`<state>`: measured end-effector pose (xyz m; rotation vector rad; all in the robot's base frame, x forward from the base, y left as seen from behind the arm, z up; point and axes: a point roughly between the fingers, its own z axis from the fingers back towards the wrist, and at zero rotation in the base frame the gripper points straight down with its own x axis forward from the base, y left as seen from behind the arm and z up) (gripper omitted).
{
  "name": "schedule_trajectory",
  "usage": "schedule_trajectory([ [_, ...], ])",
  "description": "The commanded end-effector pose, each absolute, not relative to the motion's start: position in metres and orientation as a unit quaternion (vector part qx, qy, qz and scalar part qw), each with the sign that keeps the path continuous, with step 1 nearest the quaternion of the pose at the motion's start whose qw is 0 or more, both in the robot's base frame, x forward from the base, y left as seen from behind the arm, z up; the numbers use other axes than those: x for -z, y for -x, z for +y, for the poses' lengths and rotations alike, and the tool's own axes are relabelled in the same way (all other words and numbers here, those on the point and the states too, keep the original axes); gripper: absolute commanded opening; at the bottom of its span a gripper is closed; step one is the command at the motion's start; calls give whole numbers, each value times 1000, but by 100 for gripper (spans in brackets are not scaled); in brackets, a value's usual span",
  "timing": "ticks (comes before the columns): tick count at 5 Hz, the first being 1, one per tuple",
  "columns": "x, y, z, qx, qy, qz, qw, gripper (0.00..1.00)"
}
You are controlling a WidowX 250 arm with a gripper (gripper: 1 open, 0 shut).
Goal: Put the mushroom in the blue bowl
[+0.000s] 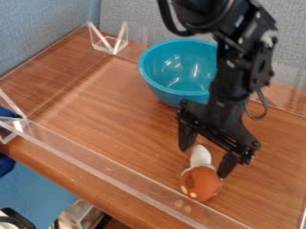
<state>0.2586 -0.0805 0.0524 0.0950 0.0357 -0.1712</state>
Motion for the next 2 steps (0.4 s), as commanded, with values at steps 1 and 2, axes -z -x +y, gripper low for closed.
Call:
schedule_trajectory([
  [1, -49, -261, -82, 97, -50, 10, 994, 100],
  [2, -45, -265, -79, 106, -50, 11, 993, 100],
])
